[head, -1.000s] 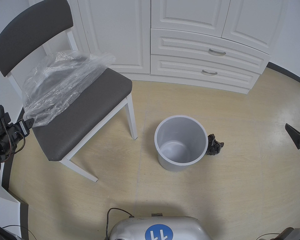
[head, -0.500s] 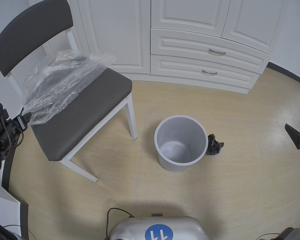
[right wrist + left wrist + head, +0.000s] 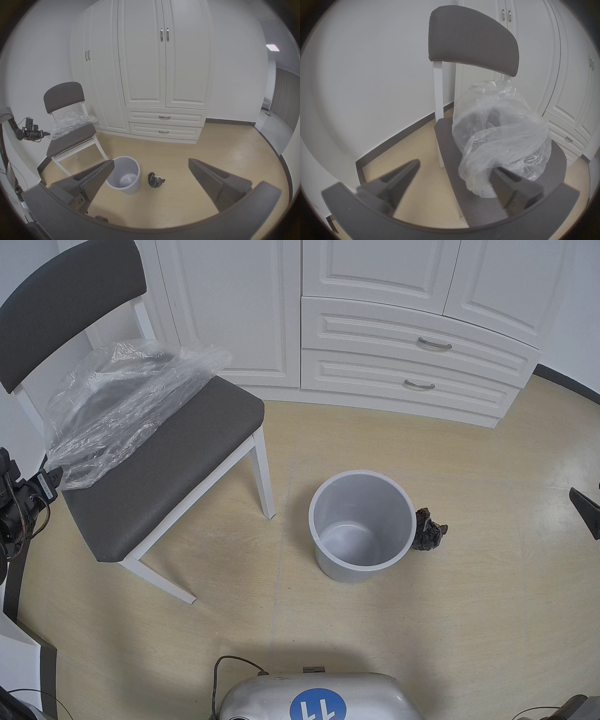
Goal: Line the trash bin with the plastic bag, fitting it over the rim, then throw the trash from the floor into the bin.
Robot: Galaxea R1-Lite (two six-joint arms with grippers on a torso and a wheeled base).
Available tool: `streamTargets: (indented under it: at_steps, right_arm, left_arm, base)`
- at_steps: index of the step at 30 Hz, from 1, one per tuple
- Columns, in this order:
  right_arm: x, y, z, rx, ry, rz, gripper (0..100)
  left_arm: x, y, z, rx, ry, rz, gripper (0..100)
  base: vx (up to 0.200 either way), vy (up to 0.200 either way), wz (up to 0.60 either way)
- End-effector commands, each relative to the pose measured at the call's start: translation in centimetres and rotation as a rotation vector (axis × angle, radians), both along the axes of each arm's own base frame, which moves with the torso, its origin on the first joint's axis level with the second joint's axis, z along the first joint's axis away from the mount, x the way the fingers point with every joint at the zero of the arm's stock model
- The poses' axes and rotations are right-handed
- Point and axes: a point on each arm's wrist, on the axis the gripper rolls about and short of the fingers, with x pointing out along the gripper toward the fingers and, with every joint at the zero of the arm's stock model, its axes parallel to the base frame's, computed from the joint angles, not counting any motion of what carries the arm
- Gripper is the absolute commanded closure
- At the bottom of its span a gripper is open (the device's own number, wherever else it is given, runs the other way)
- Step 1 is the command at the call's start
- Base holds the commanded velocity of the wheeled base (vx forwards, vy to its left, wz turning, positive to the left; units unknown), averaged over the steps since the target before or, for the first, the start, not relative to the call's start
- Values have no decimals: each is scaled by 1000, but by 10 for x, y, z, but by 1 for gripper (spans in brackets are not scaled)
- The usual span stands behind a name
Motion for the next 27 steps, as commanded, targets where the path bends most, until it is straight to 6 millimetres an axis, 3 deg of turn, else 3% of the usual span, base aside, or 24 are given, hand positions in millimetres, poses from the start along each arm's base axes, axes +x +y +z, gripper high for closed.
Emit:
streamTargets:
  at_steps: [1, 14, 20, 27]
  right_arm:
    - [0, 0, 0, 0, 0, 1, 0]
    - [0, 2, 0, -3, 1, 23, 0]
    - [-1, 8, 0, -3, -2, 84, 0]
    - [2, 23, 1, 10, -3, 55, 0]
  left_arm:
    - [0, 0, 0, -1, -1, 0, 100]
    - [3, -1, -4, -66, -8, -35, 100]
    - [-19, -13, 18, -49, -94, -77, 100]
    - [-78, -54, 47, -28, -209, -226, 100]
  base:
    - [0, 0, 0]
    - [0, 0, 0]
    - [0, 0, 0]
    - [0, 0, 0]
